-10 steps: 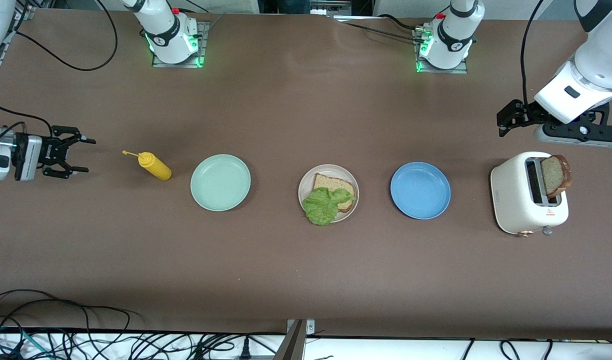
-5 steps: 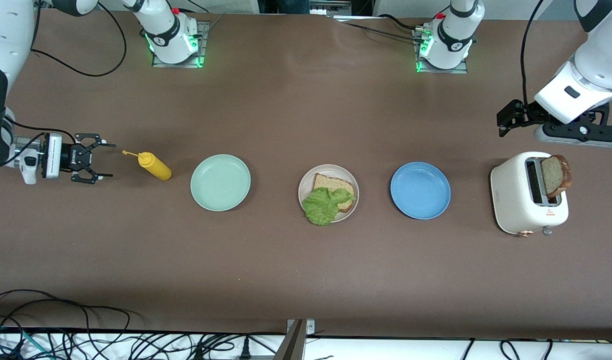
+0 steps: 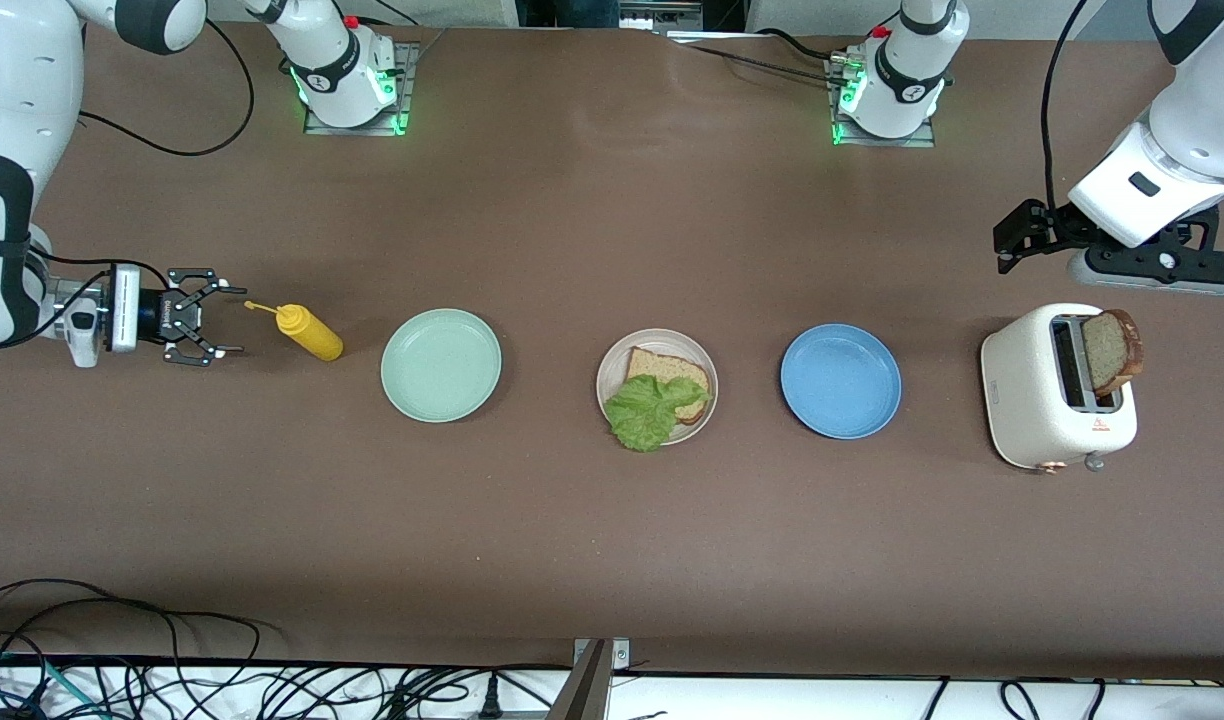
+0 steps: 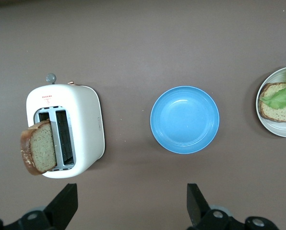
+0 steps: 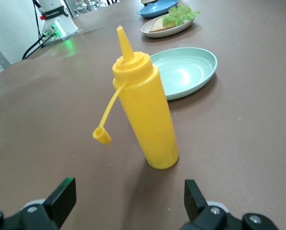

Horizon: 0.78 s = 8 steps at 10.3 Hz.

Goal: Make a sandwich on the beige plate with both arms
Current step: 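Close the right gripper around the yellow squeeze bottle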

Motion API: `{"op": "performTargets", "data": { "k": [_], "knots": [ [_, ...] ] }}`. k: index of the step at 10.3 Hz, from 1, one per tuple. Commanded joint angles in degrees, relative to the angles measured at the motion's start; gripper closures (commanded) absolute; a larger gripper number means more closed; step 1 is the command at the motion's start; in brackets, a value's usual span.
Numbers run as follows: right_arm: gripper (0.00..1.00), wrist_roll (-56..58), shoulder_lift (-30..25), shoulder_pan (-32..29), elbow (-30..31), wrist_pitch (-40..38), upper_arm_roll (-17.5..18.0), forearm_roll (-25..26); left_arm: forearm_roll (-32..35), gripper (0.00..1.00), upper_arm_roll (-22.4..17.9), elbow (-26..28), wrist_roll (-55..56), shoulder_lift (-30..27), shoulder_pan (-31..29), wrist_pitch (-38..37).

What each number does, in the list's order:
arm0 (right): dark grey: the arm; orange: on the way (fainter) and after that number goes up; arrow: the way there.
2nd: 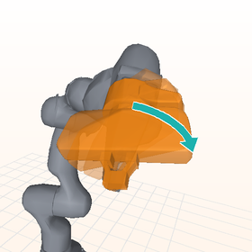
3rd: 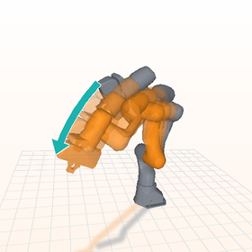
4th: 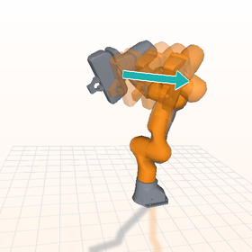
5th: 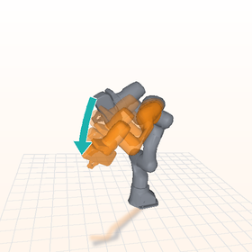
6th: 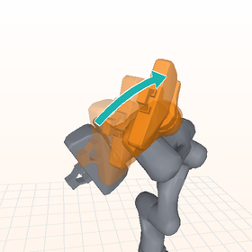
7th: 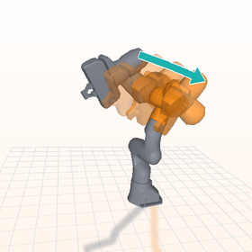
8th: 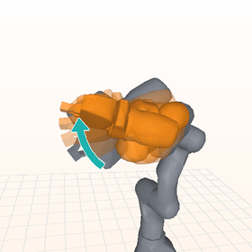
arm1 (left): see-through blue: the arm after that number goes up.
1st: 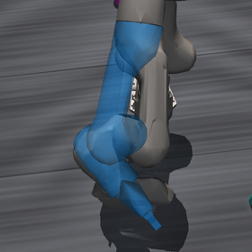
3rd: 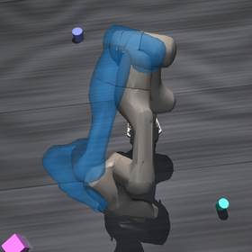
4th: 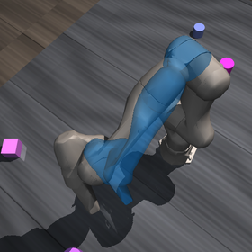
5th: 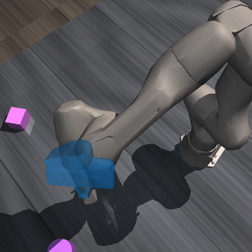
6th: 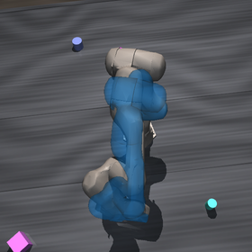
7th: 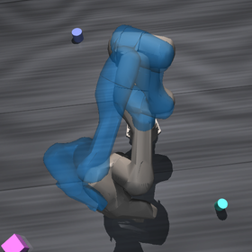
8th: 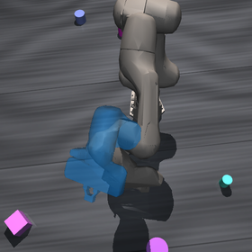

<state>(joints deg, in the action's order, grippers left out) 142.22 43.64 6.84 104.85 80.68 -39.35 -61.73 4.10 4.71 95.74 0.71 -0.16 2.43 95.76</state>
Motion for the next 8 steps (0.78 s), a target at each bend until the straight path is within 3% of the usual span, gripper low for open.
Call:
{"op": "performTargets", "data": {
  "k": [1,4,8],
  "knots": [
    [0.00,4.20,2.76,-1.74,0.26,-1.67,1.90,-4.00,-0.41,0.00,0.21,-1.08,0.08,0.33,-0.32,-0.84],
    [0.00,5.08,4.69,-2.97,0.00,-1.32,5.94,-6.99,-0.50,0.00,0.21,-1.25,0.08,0.42,-0.32,-0.84],
    [0.00,6.84,7.78,-2.97,0.00,-1.41,8.32,-10.87,-0.50,0.00,0.21,-1.25,0.08,0.42,-0.32,-0.84]
  ]
}}
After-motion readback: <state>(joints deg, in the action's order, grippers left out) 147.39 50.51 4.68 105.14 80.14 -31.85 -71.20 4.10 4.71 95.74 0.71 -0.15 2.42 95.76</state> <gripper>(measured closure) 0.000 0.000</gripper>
